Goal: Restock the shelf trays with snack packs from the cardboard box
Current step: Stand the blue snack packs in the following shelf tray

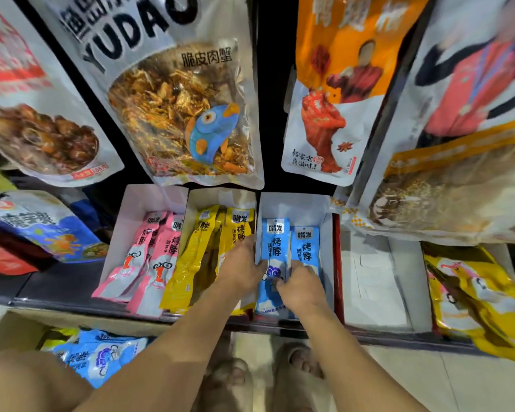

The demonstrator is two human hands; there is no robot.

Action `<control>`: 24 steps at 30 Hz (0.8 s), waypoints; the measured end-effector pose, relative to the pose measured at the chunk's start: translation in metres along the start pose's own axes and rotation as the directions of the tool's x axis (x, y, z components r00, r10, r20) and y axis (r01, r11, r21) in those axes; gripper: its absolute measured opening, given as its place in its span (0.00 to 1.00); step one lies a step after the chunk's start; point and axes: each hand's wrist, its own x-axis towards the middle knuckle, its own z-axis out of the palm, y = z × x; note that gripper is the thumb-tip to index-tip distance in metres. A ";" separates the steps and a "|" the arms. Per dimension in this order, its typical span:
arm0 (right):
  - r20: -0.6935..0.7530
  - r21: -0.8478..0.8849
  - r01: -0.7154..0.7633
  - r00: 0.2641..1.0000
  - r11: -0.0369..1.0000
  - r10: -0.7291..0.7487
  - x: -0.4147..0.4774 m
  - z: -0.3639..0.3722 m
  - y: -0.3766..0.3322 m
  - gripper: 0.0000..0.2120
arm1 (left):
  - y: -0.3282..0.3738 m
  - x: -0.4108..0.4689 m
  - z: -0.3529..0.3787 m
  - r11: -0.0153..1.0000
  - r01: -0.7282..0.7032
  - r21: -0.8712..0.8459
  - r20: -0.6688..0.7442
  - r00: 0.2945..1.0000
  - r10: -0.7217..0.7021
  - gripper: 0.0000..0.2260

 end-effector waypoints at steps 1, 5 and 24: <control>-0.007 -0.071 0.030 0.999 0.997 -0.031 -0.008 -0.007 -0.002 0.17 | 0.005 -0.009 -0.004 0.999 -0.002 0.040 0.000 1.000 0.002 0.23; -0.033 -0.264 0.125 0.990 0.956 -0.138 -0.043 -0.035 -0.011 0.22 | 0.017 -0.058 -0.030 0.926 0.018 0.377 -0.051 0.999 0.001 0.24; 0.098 -0.462 0.489 0.858 0.740 -0.505 -0.181 -0.023 -0.123 0.25 | -0.012 -0.231 -0.113 0.805 0.256 0.536 -0.246 0.959 -0.142 0.21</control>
